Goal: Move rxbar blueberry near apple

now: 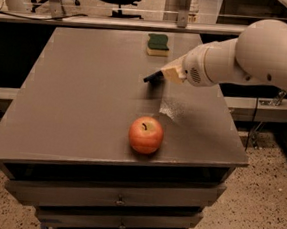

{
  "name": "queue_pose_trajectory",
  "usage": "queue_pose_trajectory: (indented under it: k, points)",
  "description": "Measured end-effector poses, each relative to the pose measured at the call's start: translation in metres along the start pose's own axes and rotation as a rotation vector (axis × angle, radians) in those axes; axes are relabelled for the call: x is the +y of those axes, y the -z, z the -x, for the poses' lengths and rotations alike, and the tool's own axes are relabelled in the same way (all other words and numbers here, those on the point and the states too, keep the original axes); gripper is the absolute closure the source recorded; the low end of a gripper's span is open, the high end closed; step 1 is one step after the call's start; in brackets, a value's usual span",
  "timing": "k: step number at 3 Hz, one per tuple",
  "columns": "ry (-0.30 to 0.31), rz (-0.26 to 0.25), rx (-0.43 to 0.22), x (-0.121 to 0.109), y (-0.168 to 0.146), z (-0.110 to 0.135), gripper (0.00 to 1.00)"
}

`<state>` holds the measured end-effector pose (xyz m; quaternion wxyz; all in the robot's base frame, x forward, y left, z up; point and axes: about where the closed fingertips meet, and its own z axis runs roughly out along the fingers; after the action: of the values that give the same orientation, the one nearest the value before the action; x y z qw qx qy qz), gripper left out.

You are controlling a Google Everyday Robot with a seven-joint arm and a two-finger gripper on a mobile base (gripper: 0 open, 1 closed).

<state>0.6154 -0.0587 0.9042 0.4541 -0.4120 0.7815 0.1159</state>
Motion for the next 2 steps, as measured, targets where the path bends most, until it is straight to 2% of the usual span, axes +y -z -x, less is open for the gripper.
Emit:
queue_pose_trajectory:
  k: [2]
  points:
    - [-0.123, 0.100, 0.109, 0.047, 0.035, -0.062, 1.00]
